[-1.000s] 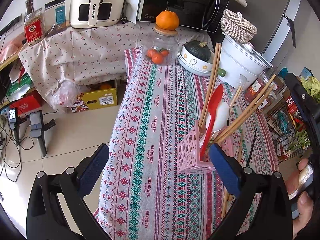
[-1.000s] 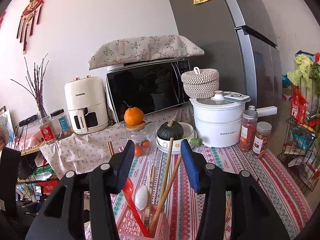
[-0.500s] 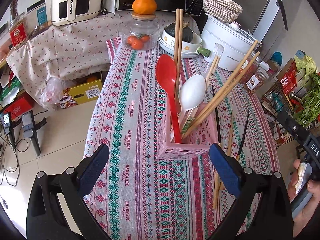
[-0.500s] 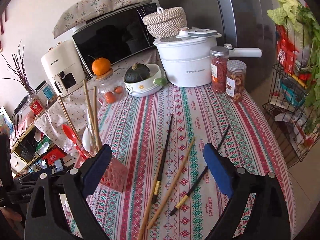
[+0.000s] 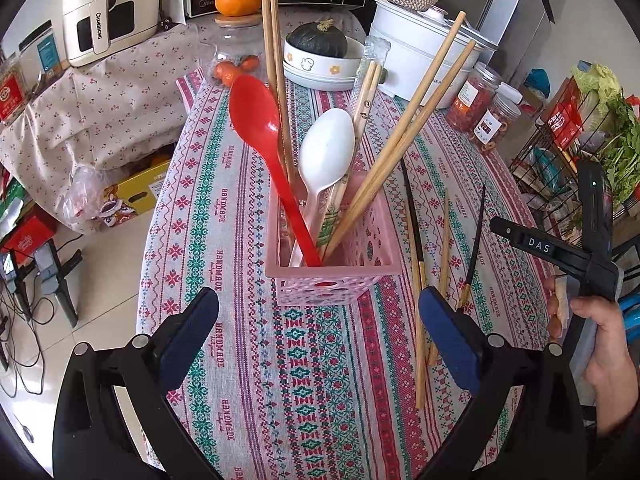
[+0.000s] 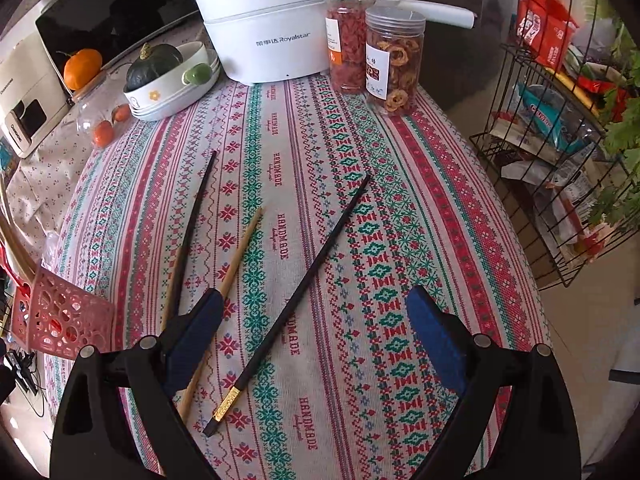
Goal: Organize utensils
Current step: 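Grasp a black chopstick with the right tool while the left tool grasps a wooden chopstick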
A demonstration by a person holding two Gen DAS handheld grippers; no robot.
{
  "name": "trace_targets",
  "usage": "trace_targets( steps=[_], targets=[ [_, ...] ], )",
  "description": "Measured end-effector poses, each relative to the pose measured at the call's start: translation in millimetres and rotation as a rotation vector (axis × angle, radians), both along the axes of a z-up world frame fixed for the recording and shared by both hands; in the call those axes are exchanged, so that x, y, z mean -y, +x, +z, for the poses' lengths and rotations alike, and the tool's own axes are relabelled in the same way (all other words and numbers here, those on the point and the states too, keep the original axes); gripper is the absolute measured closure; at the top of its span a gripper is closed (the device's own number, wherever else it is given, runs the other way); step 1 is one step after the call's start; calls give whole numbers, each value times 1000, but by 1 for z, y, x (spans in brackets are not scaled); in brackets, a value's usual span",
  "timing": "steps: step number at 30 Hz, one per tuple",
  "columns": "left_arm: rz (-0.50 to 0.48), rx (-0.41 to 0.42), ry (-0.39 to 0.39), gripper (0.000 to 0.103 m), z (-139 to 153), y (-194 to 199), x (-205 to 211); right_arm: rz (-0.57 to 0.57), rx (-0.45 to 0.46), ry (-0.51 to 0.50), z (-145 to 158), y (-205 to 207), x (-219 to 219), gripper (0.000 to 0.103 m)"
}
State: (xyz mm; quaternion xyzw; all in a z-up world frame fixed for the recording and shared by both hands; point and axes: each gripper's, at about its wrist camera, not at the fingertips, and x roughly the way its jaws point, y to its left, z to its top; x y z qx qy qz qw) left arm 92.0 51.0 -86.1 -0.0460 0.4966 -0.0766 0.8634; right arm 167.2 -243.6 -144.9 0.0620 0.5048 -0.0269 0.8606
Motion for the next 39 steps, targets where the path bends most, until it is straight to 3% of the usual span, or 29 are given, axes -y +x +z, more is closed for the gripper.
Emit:
trace_targets(
  steps=[4,8,12,15,17,22,29,39],
  targets=[
    [-7,-14,-7,7,-2,2,1,-2,-34,-10,-19,19,-2,14],
    [-20,-9,-21,7,2,-1,3,-25,-88,-5,-37,32,-4,25],
    [-49,2,-2,7,4,-5,10,-33,-77,-63,-42,36,-9,30],
    [-79,2,15,7,2,-8,17,0,-72,-90,-39,33,-14,49],
    [-99,1,20,7,1,-11,22,32,-83,-85,-36,31,-16,77],
    [-169,0,21,7,-1,-18,40,109,-138,-56,-34,16,-14,94],
    [-267,3,56,10,-8,-26,76,104,-205,64,-29,-11,16,97],
    [-381,-69,80,52,-28,-2,145,68,-140,183,10,-42,76,97]
  ],
)
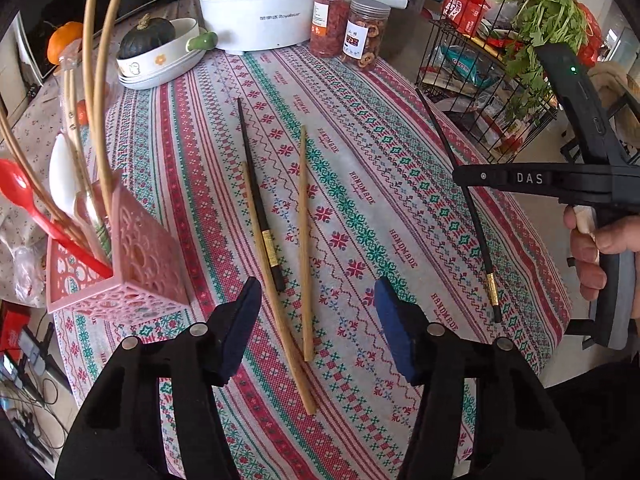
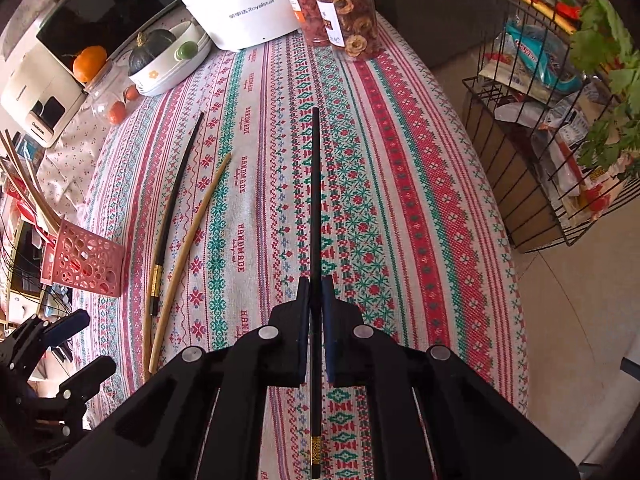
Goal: Organize utensils
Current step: 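Grasp a black chopstick with the right tool while the left tool grasps a wooden chopstick, then lift both chopsticks, lower them into the pink basket and open both tools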
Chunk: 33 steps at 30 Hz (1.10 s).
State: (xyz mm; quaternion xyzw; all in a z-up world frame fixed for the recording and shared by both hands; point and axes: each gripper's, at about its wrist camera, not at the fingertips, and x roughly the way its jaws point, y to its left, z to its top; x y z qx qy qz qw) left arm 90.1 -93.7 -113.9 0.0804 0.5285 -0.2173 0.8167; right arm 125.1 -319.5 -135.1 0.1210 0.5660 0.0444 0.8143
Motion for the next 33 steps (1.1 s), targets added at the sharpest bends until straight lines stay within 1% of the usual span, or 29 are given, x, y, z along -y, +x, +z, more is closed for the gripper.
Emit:
trace_targets(
  steps=[2,6,8,11,14,16,18,20,21,24,25,26,28,30,33],
  targets=[
    [1,-17,0,56,-3,14,14,-1,9,23,5,-5,6,97],
    [21,-31,25,71,-7,45,35,3,25,56,12,-5,13,97],
    [28,-22,50,73,-10,58,44,5,30,62,14,-3,14,97],
    [42,-30,95,80,-23,81,55,11,30,77,14,0,15,97],
    [79,-43,141,82,-39,104,59,17,23,90,12,0,14,97],
    [110,-60,154,82,-48,120,59,21,17,92,9,1,14,97],
    [130,-78,158,86,-57,130,59,23,12,97,7,1,15,97],
    [133,-101,167,87,-66,135,59,23,9,100,6,1,17,97],
    [137,-90,159,88,-66,136,59,24,8,102,6,1,17,97],
    [157,-108,130,90,-67,139,55,25,7,98,5,2,17,97],
    [164,-110,126,92,-67,139,53,26,5,97,5,3,17,97],
    [169,-108,130,97,-67,140,51,26,3,96,4,3,17,97],
    [178,-110,122,98,-66,138,47,25,2,91,4,4,16,97],
    [180,-98,106,98,-61,133,41,23,5,86,5,3,15,97],
    [153,-50,96,98,-47,117,36,18,19,81,8,1,14,97]
  ],
)
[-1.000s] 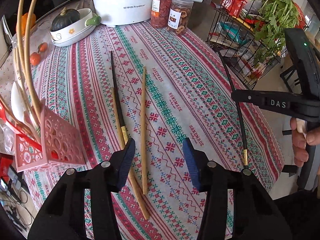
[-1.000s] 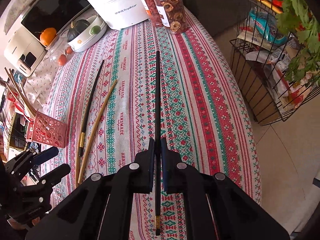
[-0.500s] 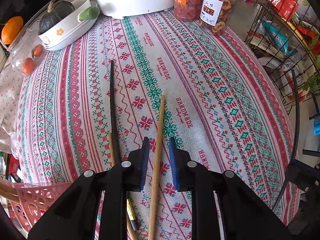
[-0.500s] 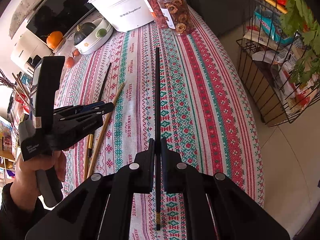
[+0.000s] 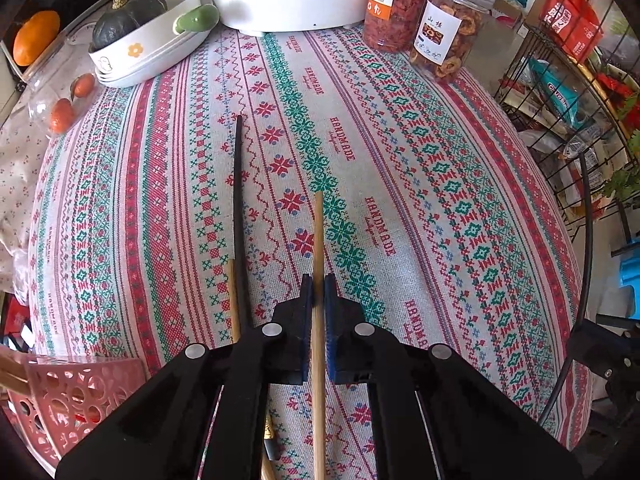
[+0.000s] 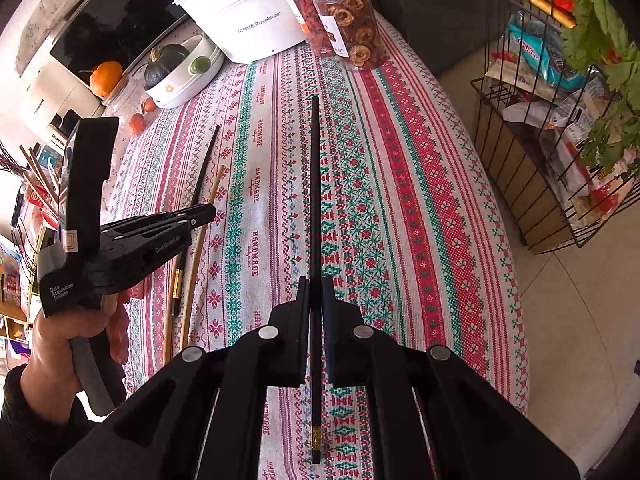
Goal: Organize utensils
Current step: 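Lift both chopsticks, lower them into the pink basket and open both tools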
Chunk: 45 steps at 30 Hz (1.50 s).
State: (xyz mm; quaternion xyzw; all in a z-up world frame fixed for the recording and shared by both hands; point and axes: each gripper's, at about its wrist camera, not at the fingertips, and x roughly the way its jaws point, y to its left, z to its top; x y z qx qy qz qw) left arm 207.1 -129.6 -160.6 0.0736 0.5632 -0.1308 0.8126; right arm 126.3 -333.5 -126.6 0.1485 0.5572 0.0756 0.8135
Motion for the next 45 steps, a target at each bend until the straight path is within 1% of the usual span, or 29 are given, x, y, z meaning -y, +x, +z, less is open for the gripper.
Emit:
trace_targets(
  steps=[2,6,10,16,20,23,26,29,34,37,39,42,45],
  targets=[
    [-27,34,-22,98,15,-14,-3,-2,12,-2,4,-3,-2,97],
    [-92,136,-66,98,52,-49,-10,6,58,1,19,-11,-8,97],
    [-140,216,-105,98,79,-83,-25,16,111,-9,37,-21,-18,97],
    [-149,324,-176,98,113,-128,-55,44,187,-33,60,-36,-36,97],
    [-152,378,-217,98,126,-152,-73,70,243,-54,74,-45,-49,97],
    [-137,403,-249,98,135,-158,-85,79,292,-73,84,-51,-59,97],
    [-99,471,-278,98,152,-163,-100,77,341,-83,93,-55,-66,97],
    [-59,521,-325,98,170,-167,-118,73,400,-84,104,-56,-74,97],
    [8,665,-377,98,204,-175,-149,63,481,-54,122,-56,-86,97],
    [63,776,-384,98,220,-180,-164,65,519,-47,130,-57,-95,97],
    [111,847,-365,98,224,-181,-172,80,528,-40,132,-55,-102,97],
    [156,931,-331,98,221,-178,-178,100,524,-46,130,-53,-114,97],
    [169,1012,-289,98,211,-175,-180,112,516,-51,126,-50,-123,97]
  ],
)
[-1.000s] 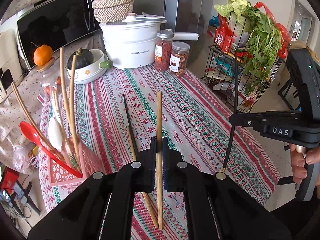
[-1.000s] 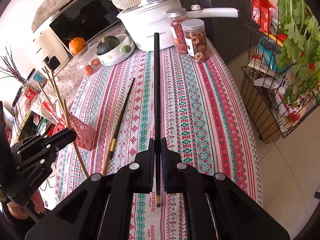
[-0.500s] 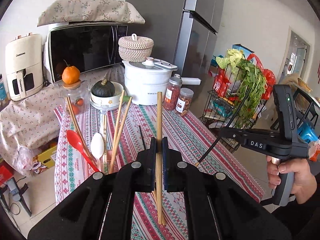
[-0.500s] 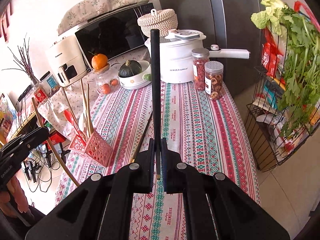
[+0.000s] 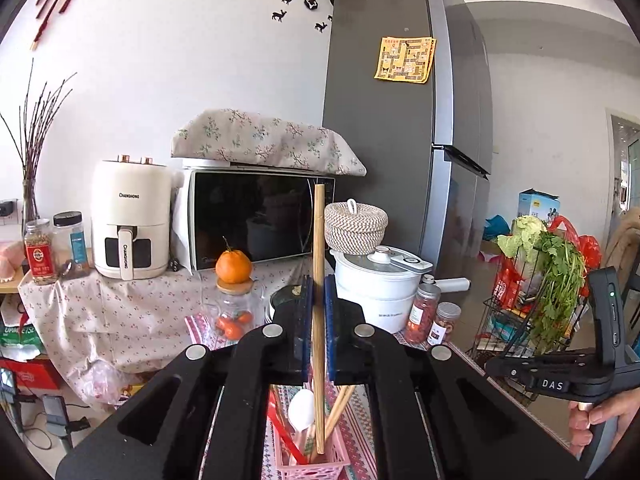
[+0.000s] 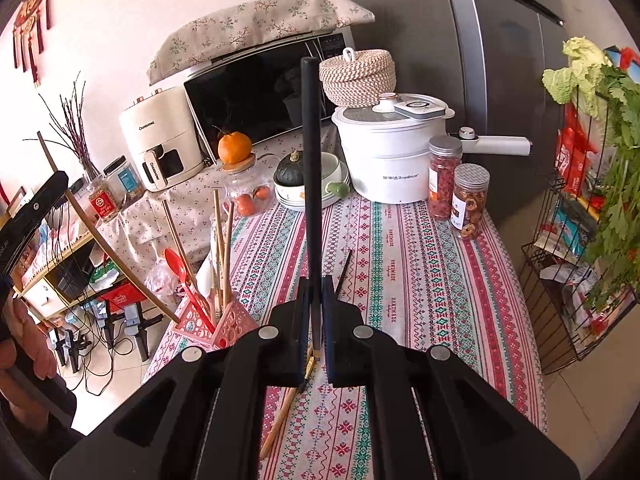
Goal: Organize utensils
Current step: 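Lift both chopsticks, lower them into the pink basket and open both tools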
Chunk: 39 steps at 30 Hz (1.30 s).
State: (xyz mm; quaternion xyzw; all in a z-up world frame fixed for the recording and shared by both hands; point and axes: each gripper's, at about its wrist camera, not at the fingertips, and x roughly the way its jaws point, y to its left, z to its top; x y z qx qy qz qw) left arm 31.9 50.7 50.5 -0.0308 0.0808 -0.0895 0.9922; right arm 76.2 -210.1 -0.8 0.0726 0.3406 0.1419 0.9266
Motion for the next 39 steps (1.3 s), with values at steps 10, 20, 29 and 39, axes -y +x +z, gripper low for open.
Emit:
trace_targets(
  steps=[10,20,29,39],
  targets=[
    [-23,-120,22,98,-39,39,5,22,15,5,-1,0,-15,97],
    [-28,-349,7,69,-67,67,0,68,40,27,9,-5,-36,97],
    [77,-545,-16,7,-71,52,-30,146,93,92,36,-10,-64,97],
    [120,-686,-41,7,-100,51,-75,189,26,66,13,14,-117,97]
  ],
)
